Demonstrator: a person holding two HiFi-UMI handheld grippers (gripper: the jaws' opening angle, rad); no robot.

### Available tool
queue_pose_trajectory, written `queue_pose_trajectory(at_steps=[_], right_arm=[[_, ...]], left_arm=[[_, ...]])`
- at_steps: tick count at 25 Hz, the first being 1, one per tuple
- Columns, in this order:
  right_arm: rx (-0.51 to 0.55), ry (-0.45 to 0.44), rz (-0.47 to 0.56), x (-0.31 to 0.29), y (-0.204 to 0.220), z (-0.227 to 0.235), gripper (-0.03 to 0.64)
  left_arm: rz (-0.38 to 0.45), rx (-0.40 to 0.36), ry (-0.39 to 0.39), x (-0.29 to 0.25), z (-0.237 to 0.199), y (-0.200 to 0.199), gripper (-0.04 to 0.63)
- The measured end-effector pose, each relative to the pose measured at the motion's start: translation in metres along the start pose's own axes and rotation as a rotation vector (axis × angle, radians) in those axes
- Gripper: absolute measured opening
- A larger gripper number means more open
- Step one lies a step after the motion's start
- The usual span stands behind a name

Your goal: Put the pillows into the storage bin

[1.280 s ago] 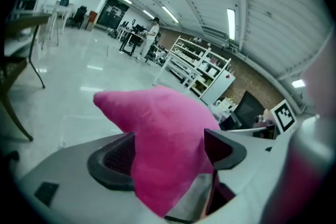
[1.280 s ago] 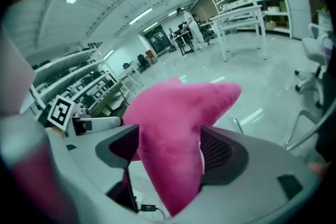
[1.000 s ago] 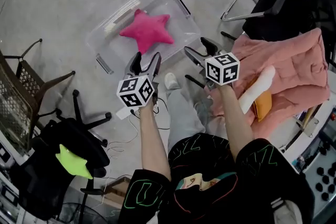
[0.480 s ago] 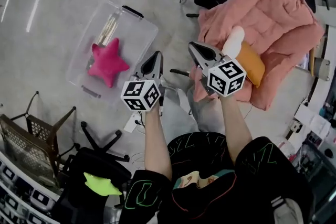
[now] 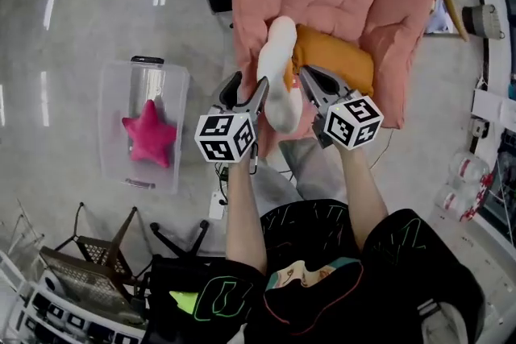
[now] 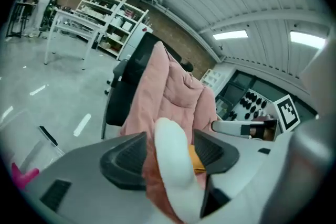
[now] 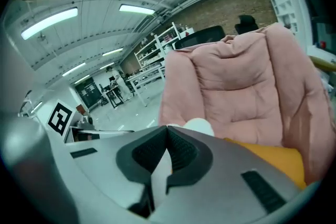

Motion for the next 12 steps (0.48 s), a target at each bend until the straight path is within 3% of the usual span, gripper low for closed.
queue_pose_trajectory(at_steps=[2, 6, 7, 9, 12], right_arm=[[-0.029, 0.032, 0.009, 0.017, 0.003, 0.024, 0.003], [-0.077, 0.077, 0.019, 0.048, 0.008, 0.063, 0.003], [-0.090, 0.086, 0.018, 0.054, 0.010, 0.070, 0.003], [-0.112, 0.100, 0.013, 0.063, 0.013, 0.084, 0.003], [-0.146, 0.113, 0.001, 0.072, 0.022, 0.102, 0.003]], left_arm=[[-0.080, -0.018, -0.003, -0.025, 0.015, 0.010, 0.370], [-0.226, -0.108, -0.075, -0.063, 0.039, 0.032, 0.416], [-0.252, -0.124, -0.100, -0.068, 0.042, 0.036, 0.396], [-0.273, -0.134, -0.141, -0.072, 0.047, 0.038, 0.227], [-0.274, -0.119, -0.166, -0.072, 0.055, 0.036, 0.191]])
Point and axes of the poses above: the fingertips, and each gripper's own axes: x backward along the fingers, z to its right, y out of its underside, the point moved 10 cm from there along x, backward along the fingers, and after that the axes turned 5 degrees about z, right-handed, at the moved point
